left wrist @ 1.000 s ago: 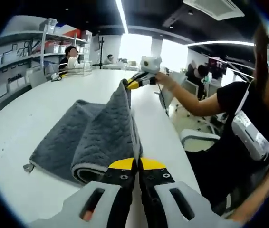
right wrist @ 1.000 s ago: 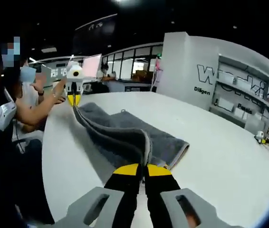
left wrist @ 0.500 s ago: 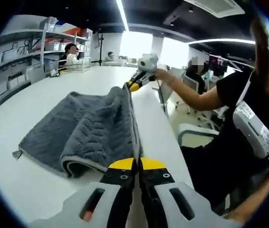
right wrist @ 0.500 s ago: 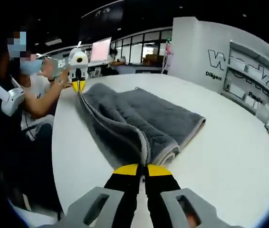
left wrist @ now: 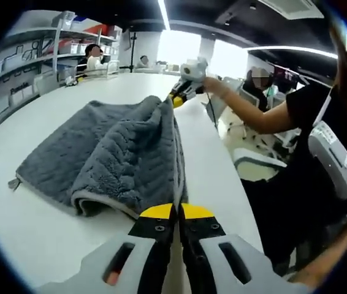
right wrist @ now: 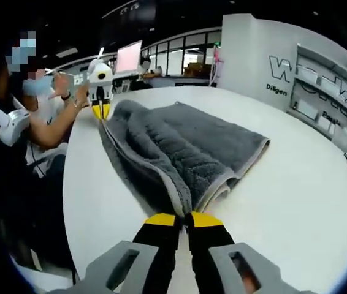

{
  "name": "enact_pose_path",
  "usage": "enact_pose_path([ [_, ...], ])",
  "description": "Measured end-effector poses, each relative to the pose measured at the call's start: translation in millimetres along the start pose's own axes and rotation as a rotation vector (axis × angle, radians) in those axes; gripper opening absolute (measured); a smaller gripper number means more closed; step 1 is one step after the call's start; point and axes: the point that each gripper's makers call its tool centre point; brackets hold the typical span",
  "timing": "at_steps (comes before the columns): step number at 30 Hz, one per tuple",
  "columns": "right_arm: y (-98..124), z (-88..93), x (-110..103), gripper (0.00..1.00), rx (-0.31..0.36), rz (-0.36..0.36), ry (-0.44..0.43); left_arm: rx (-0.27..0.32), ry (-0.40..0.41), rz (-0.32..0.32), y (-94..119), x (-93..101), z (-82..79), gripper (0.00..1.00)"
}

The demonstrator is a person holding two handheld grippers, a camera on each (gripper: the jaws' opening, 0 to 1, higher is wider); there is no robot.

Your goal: Open the folded towel by lifting each exposed corner and separating the folded layers until the towel lies flat within the target outline without major curled edges

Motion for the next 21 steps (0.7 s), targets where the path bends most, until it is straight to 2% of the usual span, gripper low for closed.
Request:
enact_pose_path([
  [4,0,0.9,-1,0.08,-0.007,0.007,-0.003,0.004,0.008,-0.003,0,-0.2,0.9,0.04],
  [7,1,1.9,-3,0.15,-0.023,0.021,0.001,0.014,0.004,-0.027,3,-1.2,0.0,0.08],
  [11,7,2.9,1,0.32,-0.036,0.053,-0.001,0.042,-0.012,-0.047,7,0.7,-4.1,0.16],
  [16,14,0.7,-3,0.47,-0.013,0.047,-0.027,0.099,-0.032,-0.064,15,2.9,-14.1,0.25],
  [21,20,-2.3,-11,0.64,-0.004,0.045,-0.028,0.16,-0.038,-0.073,24,5.7,-26.0,0.28],
])
Point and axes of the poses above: the point that each gripper's makers call its tool centre point, and the gripper's own axes: y roughly backward along the fingers, x roughly to its right, z roughly out of its underside, and after that the axes turned 1 degree about x, right-handed
